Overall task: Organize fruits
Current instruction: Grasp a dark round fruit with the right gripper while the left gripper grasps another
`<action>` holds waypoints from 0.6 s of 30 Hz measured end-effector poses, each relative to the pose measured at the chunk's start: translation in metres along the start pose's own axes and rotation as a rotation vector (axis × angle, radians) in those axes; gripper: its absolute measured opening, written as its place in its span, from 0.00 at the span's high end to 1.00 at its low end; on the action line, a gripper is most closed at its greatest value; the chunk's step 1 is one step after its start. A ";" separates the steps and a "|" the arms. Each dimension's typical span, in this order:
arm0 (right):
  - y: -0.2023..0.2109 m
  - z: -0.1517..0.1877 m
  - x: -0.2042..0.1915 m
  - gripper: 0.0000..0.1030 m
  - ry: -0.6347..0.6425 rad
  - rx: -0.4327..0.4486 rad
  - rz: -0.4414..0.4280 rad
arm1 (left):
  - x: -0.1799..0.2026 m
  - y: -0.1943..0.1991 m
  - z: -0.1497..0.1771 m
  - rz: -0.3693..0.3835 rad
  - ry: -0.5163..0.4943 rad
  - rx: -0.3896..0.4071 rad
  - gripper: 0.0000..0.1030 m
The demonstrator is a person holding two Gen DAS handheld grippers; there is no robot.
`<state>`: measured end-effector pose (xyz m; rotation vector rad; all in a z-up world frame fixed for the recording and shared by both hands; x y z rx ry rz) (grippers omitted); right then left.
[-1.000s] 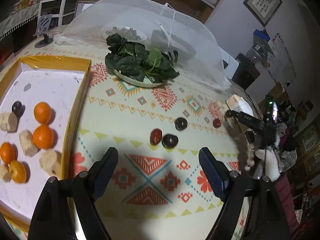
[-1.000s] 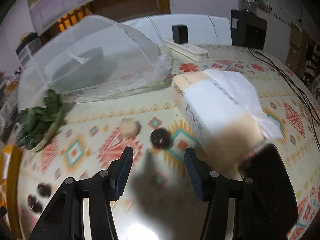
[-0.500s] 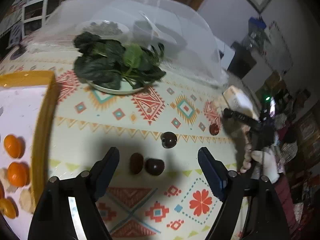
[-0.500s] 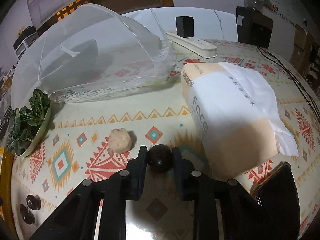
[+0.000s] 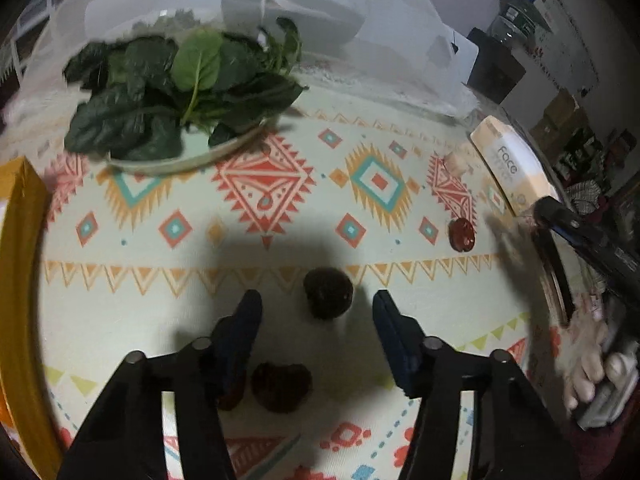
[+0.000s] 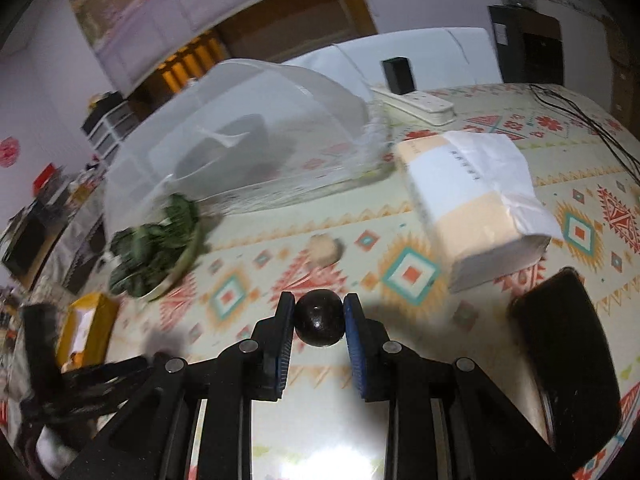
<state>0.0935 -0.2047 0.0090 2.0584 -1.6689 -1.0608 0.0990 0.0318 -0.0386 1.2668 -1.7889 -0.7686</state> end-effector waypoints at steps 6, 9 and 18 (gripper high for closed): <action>0.009 0.018 -0.025 0.74 0.034 -0.011 -0.046 | 0.012 -0.001 0.003 -0.039 -0.053 0.007 0.80; 0.014 0.026 -0.038 0.74 0.054 -0.019 -0.063 | 0.013 0.011 0.003 -0.019 -0.030 0.032 0.80; 0.043 0.042 -0.096 0.74 0.128 -0.010 -0.120 | -0.013 0.111 0.020 0.020 0.030 0.191 0.80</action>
Point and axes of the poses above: each gripper's, at about its wrist camera, not at the fingertips, and y roughly against the way its jaws point, x to its right, z to its underside, the point moved 6 cm from there along -y, roughly the way its jaws point, and after that the axes turned 4 degrees about x, right-handed, at the moved point
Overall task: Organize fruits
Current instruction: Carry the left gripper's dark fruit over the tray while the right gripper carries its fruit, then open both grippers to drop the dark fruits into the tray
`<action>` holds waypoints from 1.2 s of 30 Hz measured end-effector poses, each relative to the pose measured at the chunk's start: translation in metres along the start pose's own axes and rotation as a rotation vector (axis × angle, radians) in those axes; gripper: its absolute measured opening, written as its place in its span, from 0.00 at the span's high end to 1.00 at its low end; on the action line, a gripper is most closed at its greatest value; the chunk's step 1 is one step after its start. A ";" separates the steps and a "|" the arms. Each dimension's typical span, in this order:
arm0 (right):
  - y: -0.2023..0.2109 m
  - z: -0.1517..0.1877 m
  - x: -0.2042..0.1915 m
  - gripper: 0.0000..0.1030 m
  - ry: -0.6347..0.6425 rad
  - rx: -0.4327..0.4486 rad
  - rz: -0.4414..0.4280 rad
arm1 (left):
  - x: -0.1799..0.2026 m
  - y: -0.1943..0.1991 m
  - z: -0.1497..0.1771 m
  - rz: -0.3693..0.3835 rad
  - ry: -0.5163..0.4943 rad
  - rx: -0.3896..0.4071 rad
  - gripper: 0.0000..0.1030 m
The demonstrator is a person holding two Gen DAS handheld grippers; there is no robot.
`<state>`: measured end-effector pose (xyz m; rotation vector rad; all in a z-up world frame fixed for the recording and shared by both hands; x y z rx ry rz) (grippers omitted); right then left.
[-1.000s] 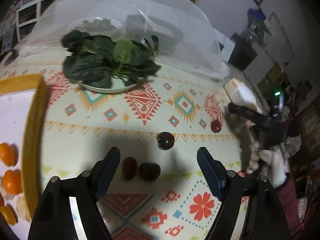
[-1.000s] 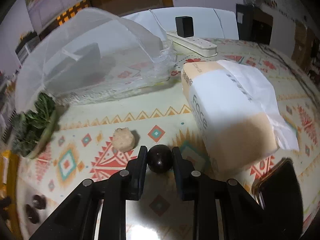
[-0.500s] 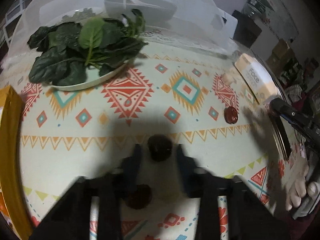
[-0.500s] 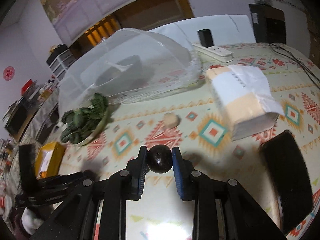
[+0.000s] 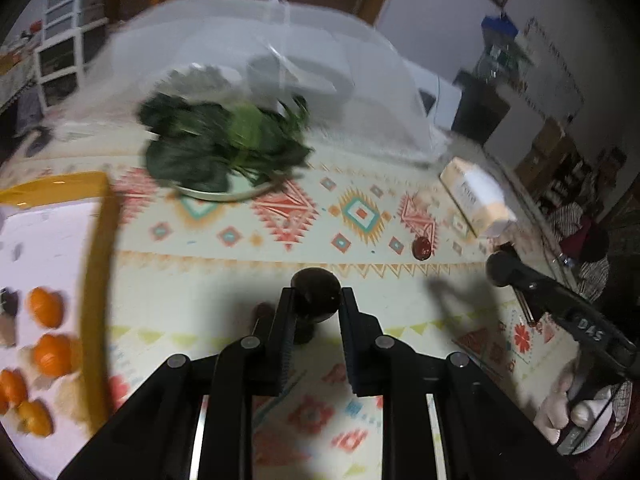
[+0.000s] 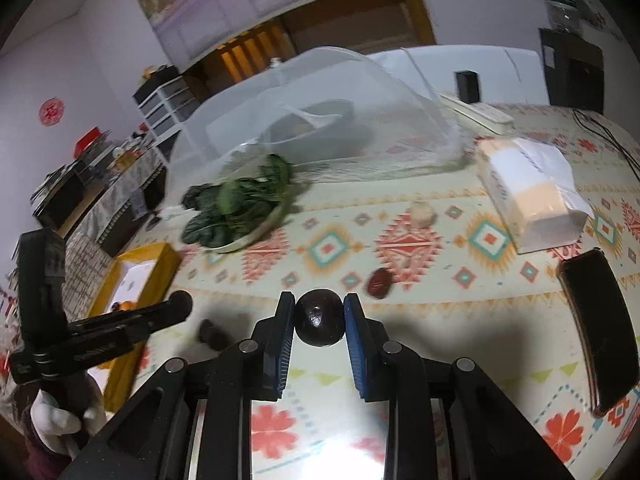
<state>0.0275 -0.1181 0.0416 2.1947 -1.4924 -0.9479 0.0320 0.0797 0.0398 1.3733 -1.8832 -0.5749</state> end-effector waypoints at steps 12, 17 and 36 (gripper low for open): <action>-0.026 0.045 -0.172 0.74 0.160 -0.101 -0.232 | -0.134 0.112 0.048 -0.146 0.220 0.121 0.80; -0.056 0.077 -0.237 0.74 0.209 -0.185 -0.312 | -0.186 0.126 0.074 -0.224 0.291 0.126 0.80; -0.116 0.142 -0.314 0.69 0.354 -0.294 -0.312 | -0.253 0.153 0.087 -0.304 0.414 0.202 0.51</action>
Point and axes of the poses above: each gripper's, at about its wrist camera, not at the fingertips, and y roughly against the way its jaws point, x to its right, z to its underside, the point moved 6 cm from there along -y, roughly the way its jaws point, and after that the axes turned 4 degrees about x, right-handed, at the moved point
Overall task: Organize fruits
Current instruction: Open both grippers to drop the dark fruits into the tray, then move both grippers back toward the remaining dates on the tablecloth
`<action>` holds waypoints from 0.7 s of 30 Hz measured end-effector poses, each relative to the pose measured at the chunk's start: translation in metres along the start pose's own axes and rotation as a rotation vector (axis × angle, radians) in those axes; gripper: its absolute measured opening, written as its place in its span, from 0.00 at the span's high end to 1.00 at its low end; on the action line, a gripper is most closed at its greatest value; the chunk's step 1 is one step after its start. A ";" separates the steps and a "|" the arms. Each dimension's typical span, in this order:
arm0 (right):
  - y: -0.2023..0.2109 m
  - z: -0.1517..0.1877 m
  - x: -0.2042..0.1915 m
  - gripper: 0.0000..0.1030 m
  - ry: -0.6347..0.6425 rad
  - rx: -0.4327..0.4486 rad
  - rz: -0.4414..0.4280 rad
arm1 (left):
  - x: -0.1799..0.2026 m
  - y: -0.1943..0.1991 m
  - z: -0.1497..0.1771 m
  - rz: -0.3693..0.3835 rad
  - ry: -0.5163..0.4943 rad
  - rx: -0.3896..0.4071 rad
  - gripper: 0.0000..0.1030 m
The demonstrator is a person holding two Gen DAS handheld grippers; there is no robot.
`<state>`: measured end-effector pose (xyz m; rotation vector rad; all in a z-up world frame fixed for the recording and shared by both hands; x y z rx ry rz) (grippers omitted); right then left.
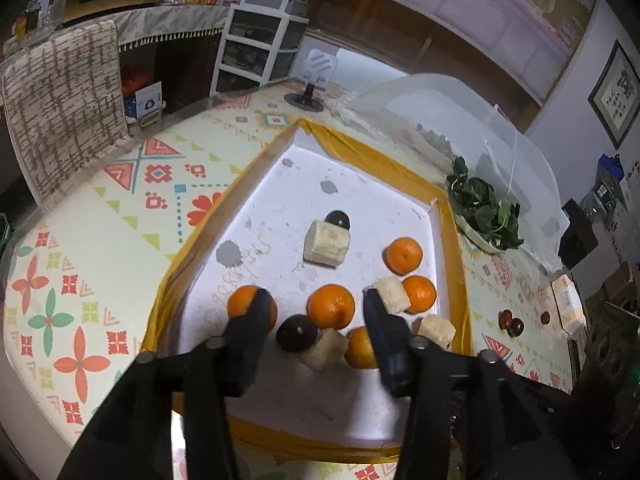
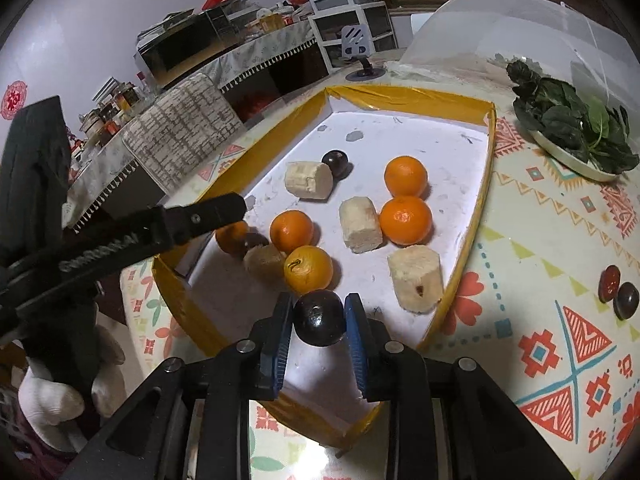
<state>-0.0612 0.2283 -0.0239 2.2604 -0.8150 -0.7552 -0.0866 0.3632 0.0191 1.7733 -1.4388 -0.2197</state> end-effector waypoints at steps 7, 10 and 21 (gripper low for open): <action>0.029 -0.008 0.008 0.62 -0.022 0.082 0.002 | 0.009 0.015 -0.004 -0.010 -0.011 0.042 0.43; 0.048 -0.008 0.020 0.52 -0.068 0.132 0.008 | 0.019 0.021 -0.004 -0.019 -0.039 0.061 0.40; 0.108 0.025 0.098 0.46 -0.226 0.220 0.171 | 0.101 0.055 0.016 -0.171 -0.277 0.237 0.10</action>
Point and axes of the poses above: each gripper's, at about its wrist camera, not at the fingertips, and y roughly against the way its jaws point, x to its right, z to its underside, the point moved 6 cm from there along -y, roughly the way its jaws point, and after that the axes turned 4 degrees about x, right-handed, at the moved point
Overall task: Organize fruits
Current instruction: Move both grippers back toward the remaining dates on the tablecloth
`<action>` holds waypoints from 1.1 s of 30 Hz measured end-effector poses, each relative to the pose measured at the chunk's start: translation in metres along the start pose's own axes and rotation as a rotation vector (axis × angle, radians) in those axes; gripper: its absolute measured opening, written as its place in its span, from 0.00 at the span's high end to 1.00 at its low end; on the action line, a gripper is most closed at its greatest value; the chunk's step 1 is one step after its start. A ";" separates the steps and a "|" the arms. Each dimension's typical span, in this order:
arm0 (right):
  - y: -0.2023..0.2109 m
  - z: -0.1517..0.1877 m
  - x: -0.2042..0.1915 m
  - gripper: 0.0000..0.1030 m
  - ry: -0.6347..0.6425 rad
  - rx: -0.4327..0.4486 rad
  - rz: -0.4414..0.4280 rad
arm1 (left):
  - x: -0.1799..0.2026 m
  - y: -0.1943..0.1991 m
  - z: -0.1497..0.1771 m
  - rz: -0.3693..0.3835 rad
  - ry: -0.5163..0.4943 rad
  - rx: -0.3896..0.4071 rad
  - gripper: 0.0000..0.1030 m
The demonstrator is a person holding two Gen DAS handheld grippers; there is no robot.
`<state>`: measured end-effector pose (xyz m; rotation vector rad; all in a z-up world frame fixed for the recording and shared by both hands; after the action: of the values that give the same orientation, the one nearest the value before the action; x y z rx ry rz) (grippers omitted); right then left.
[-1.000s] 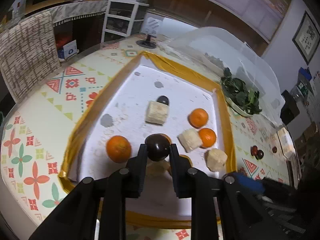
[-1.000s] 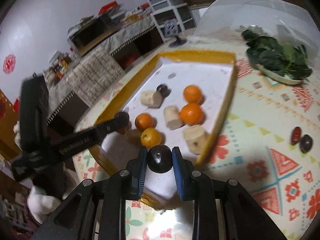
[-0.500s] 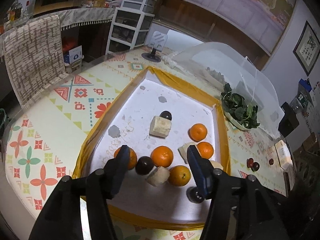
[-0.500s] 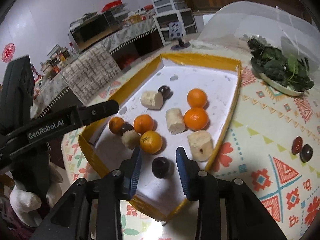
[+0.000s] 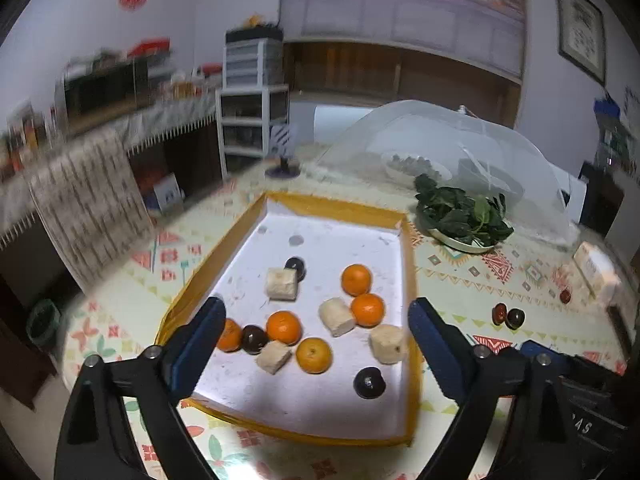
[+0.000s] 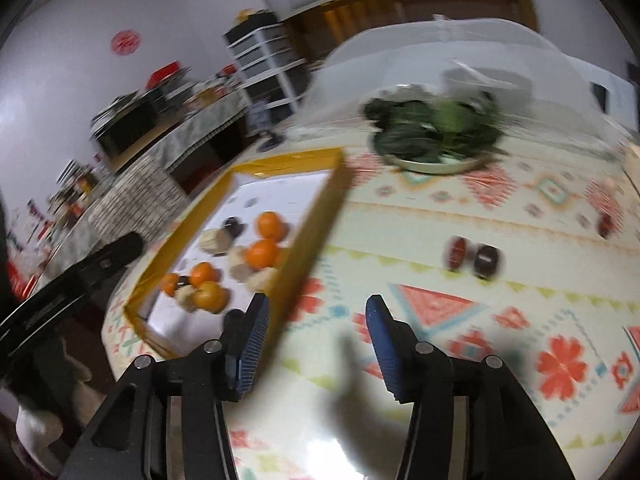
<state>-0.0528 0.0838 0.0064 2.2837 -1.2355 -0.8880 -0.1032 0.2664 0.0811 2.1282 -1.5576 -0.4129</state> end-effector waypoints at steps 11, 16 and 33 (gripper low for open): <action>0.038 0.015 0.049 0.39 -0.032 0.056 0.130 | 0.071 0.007 0.022 0.040 -0.107 -0.050 0.08; 0.045 0.018 0.053 0.37 -0.017 0.072 0.145 | 0.086 0.009 0.029 0.054 -0.126 -0.066 0.08; 0.048 0.023 0.064 0.37 -0.036 0.062 0.153 | 0.105 0.009 0.036 0.071 -0.194 -0.065 0.08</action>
<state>-0.0712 0.0033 -0.0032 2.1940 -1.4507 -0.8498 -0.0960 0.1578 0.0595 2.0274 -1.6948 -0.6531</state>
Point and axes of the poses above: each gripper's, at about its wrist camera, not at the fingertips, and y roughly against the way its jaws point, x to its right, z to its underside, the point moved 6 cm from there along -y, roughly the way its jaws point, and after that the axes turned 4 degrees about x, right-handed, at the moved point
